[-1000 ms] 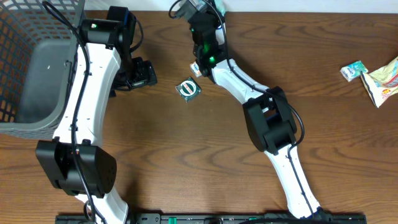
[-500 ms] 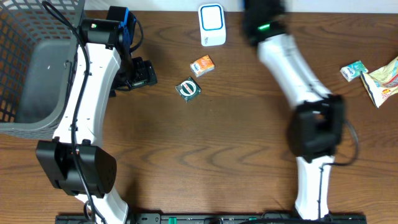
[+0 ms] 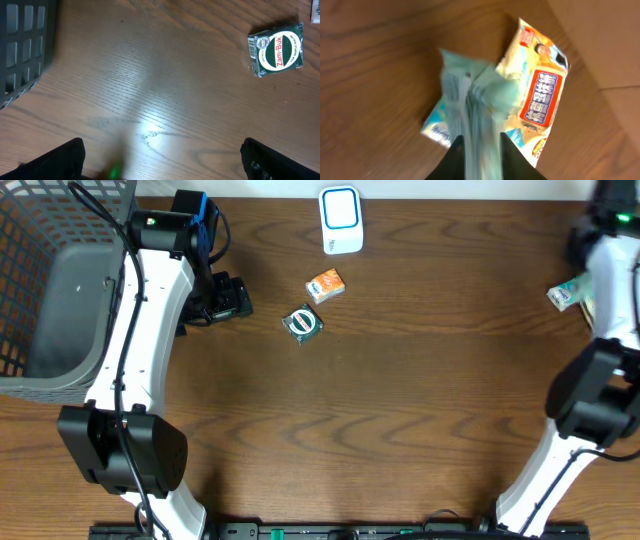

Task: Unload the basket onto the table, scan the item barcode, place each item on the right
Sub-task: 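Carry the wipes pack right and drop it on the right-edge pile, then move the right gripper to the orange box and grasp it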

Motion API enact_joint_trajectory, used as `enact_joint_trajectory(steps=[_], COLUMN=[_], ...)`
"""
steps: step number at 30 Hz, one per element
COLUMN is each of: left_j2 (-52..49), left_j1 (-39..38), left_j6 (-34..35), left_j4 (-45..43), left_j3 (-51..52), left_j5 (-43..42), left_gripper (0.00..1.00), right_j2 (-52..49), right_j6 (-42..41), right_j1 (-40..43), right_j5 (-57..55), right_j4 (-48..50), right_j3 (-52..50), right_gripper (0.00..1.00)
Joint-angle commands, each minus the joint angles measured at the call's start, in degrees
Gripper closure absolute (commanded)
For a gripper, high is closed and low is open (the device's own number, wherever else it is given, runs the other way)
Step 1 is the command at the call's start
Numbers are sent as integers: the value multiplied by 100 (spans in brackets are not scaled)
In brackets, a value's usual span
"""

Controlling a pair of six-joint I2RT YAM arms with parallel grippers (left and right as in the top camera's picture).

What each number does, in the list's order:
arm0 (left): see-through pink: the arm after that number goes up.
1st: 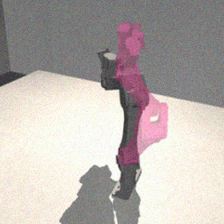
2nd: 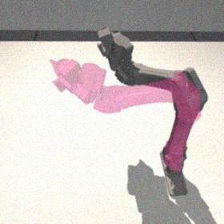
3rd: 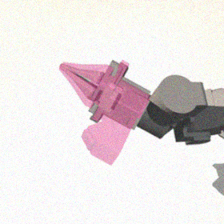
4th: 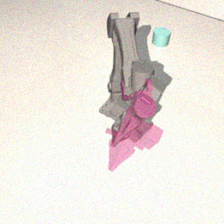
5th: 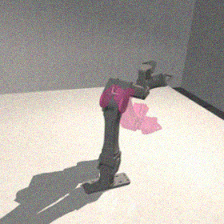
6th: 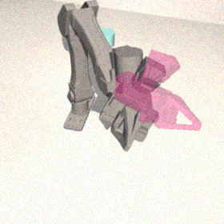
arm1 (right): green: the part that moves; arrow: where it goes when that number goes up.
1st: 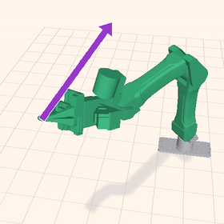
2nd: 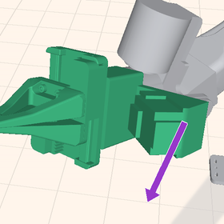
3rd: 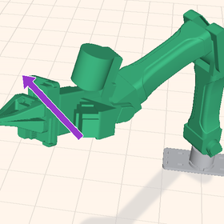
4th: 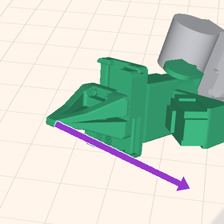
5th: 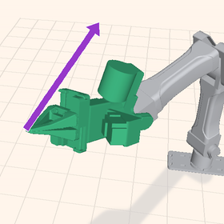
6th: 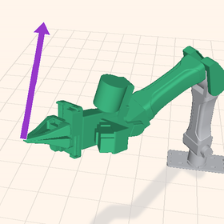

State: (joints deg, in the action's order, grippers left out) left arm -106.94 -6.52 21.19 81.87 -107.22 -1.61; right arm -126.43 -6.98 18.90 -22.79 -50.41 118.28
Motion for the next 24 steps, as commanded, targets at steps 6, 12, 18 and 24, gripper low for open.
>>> enact_joint_trajectory(steps=[6,12,18,24], left_j2=[96,96,96,96], left_j1=[2,2,2,2], left_j6=[35,35,35,35], left_j4=[13,13,13,13], left_j3=[13,13,13,13], left_j5=[-9,-9,-9,-9], left_gripper=[2,3,2,2], right_j2=[39,39,39,33], right_j6=[-240,-238,-240,-238], right_j1=[450,184,-533,-1814], right_j5=[1836,4463,6546,6295], right_j4=[-264,-492,-621,-616], right_j3=[9,9,9,9], right_gripper=[44,43,30,43])
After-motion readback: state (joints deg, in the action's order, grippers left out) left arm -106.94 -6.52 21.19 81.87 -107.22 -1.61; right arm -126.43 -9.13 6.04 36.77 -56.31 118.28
